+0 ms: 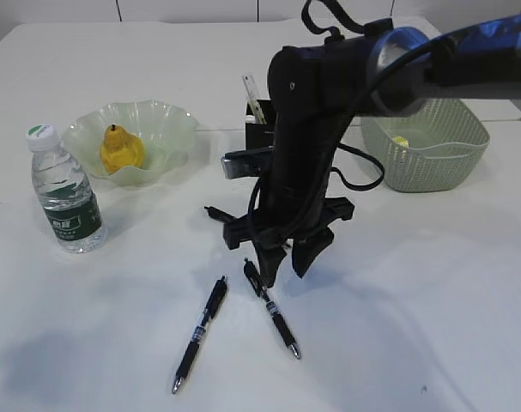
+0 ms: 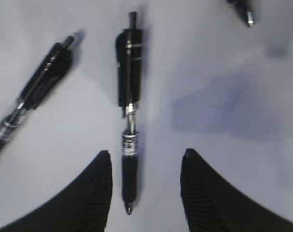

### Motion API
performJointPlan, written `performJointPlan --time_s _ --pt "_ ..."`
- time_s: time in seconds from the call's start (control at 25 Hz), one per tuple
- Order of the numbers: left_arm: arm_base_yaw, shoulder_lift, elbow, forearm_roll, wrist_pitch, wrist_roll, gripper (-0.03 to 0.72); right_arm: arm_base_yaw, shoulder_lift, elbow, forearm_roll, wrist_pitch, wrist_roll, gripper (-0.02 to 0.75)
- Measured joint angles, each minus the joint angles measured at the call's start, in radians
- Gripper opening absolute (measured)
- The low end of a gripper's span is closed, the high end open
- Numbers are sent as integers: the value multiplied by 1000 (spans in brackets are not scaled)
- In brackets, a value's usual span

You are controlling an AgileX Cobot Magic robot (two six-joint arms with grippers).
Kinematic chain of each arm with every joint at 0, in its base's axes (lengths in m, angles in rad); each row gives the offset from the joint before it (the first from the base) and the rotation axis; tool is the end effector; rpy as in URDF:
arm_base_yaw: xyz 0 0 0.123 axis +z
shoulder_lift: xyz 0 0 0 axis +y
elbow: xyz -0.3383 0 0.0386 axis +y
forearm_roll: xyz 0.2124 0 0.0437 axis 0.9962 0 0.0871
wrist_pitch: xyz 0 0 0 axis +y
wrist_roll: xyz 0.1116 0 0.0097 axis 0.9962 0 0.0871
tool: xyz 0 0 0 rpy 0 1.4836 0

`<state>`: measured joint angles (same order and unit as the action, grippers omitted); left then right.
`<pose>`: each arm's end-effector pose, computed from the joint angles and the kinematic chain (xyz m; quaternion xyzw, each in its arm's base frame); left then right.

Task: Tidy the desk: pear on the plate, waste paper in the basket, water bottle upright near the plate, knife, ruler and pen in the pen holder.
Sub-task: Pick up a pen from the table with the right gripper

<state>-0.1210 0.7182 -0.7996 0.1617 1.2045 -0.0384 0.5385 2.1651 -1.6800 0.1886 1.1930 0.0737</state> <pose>0.0374 0.0124 0.3404 0.0477 0.9601 0.0591 0.2690 0.3575 0.2363 0.2110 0.1946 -0.9769 -0.0801 0.0358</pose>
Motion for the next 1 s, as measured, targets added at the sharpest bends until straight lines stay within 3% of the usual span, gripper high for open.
performJointPlan --time_s 0.24,1.0 --pt "0 0 0 0 1 0 340 4 30 -2 -62 -30 18 373" --pt "0 0 0 0 8 0 340 54 103 -59 -90 -57 18 369"
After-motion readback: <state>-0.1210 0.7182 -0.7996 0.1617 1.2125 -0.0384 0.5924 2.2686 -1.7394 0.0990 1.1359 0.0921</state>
